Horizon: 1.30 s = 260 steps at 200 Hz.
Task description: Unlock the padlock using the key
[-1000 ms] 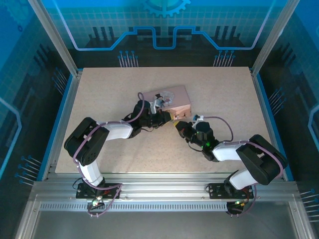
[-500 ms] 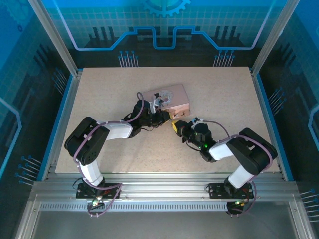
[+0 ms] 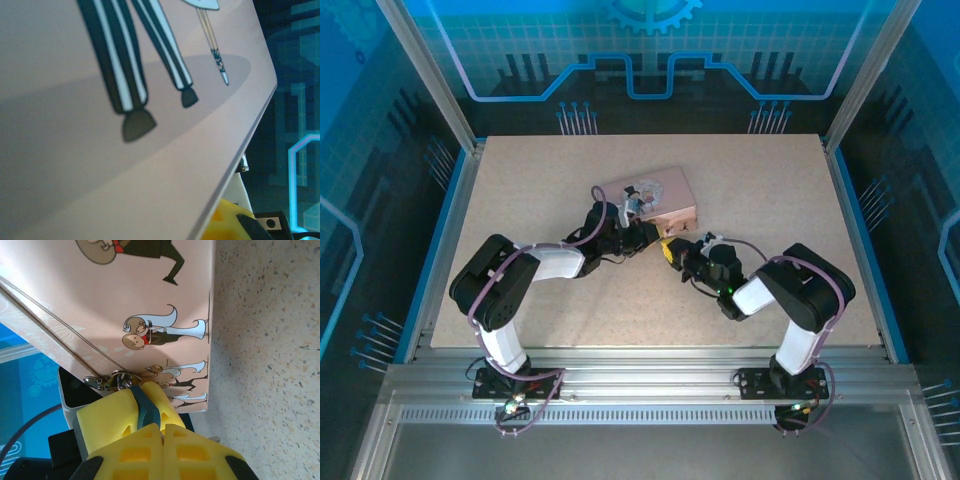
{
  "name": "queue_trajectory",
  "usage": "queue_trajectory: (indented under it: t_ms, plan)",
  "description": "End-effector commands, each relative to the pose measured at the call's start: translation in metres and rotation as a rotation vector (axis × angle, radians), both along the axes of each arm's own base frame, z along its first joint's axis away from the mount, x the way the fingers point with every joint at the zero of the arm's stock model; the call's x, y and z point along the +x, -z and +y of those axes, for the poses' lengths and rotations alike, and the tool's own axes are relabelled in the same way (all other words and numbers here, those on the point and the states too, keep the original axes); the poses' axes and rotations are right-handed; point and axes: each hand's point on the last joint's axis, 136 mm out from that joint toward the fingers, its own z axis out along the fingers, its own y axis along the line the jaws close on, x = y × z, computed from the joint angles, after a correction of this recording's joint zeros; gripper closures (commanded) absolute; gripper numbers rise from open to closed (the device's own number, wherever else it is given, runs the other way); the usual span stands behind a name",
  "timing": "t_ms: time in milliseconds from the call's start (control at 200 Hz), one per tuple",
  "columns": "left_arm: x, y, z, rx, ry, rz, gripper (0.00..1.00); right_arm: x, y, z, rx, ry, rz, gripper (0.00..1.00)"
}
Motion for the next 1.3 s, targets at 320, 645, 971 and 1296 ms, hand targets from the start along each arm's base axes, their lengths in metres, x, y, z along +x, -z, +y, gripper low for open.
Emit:
queue_trajectory:
  t_ms: [320, 645, 971, 1296]
  plan:
    - [-0.048, -0.031, -0.046, -0.117, 0.252, -0.02, 1.0, 0.015, -0.019, 0.008, -0.034, -0.014, -0.059, 1.0]
    - [-0.047, -0.03, -0.041, -0.08, 0.243, -0.022, 1.0, 0.009, -0.018, 0.008, -0.053, -0.045, -0.062, 0.96]
    - [-0.036, -0.018, -0.019, -0.012, 0.179, 0.001, 1.0, -0.014, -0.009, -0.011, -0.168, -0.1, -0.049, 0.61]
    - [-0.036, -0.016, -0.017, 0.002, 0.177, 0.016, 1.0, -0.053, -0.019, -0.052, -0.489, -0.188, -0.09, 0.49]
